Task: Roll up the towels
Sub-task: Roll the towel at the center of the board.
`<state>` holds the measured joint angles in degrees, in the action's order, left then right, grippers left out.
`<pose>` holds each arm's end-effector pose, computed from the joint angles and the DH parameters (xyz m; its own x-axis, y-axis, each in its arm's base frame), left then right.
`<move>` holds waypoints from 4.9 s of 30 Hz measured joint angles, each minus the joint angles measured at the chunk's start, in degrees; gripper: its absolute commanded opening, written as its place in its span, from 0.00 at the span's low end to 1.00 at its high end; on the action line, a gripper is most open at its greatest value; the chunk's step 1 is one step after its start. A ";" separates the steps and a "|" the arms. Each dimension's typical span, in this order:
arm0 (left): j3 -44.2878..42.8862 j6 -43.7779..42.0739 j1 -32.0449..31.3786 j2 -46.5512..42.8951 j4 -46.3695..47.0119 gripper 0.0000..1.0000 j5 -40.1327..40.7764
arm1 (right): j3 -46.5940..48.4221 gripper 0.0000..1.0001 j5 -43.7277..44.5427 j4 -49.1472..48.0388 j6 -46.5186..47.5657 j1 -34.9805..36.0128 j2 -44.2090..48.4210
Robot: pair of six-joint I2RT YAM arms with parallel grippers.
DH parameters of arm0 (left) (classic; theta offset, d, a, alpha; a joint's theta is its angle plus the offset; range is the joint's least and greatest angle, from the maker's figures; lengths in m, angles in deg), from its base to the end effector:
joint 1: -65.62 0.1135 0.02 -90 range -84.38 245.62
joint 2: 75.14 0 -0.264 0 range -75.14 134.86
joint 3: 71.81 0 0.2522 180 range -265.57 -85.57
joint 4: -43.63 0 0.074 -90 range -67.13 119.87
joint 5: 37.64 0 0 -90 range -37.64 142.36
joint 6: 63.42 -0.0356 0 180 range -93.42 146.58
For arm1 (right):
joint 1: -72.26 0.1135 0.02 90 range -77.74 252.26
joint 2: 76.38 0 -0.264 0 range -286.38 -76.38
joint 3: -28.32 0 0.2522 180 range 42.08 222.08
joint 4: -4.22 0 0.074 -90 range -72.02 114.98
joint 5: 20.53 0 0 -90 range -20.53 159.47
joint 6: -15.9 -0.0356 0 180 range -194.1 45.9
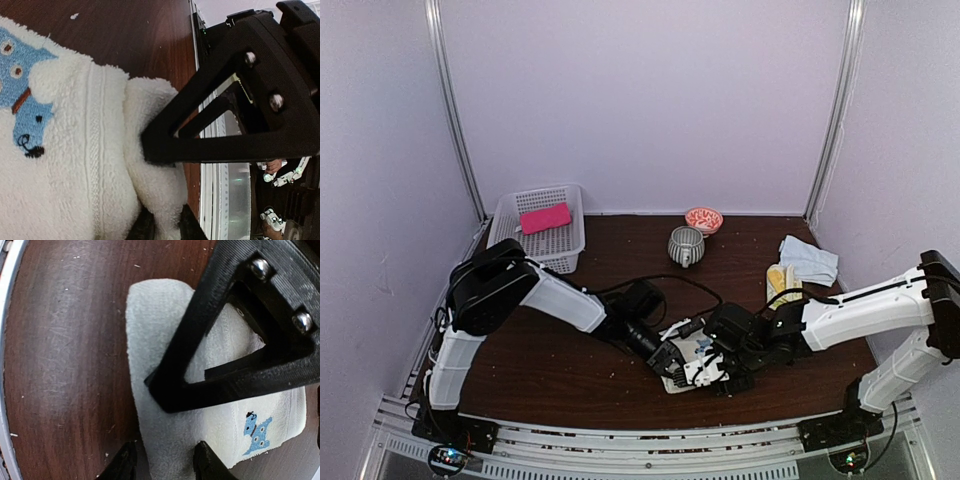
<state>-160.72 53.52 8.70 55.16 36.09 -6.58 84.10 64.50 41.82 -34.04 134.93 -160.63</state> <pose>0.2150 -0.3859 0.0785 -0.7019 0.6492 -0.2931 0.4728 0.1169 -0.8734 0.1165 0.2321 0.1559 0.2588 -0.8958 -0.3614 -0.9598 -0.1964 -0.2004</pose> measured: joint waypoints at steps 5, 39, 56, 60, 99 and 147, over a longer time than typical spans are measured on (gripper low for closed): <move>0.17 -2.40 0.00 -0.98 -1.53 0.35 0.39 | 0.15 0.19 2.16 -2.03 1.25 0.04 -1.33; 23.89 -32.24 -18.53 -40.74 -1.81 0.51 62.07 | 57.02 0.14 -35.63 61.83 4.52 -16.44 -49.09; 9.01 -34.86 -18.67 -17.73 -11.04 0.20 60.30 | 56.92 0.23 -35.60 61.64 2.78 -16.46 -48.85; 8.76 -34.40 -18.67 -17.73 -11.28 0.11 60.35 | 55.82 0.47 -34.82 59.67 2.05 -16.46 -47.12; 1.64 -3.76 -1.57 -2.89 -3.69 0.18 3.54 | 6.99 0.61 -22.91 21.33 4.28 -8.83 17.42; 27.08 -25.49 -5.92 -56.22 -8.74 0.54 53.62 | 28.85 0.11 -37.20 24.96 -0.96 -16.39 -25.51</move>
<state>-133.64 28.04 2.77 -1.06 27.35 47.03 112.95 27.30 66.78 -35.00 118.54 -186.14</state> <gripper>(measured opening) 0.531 0.148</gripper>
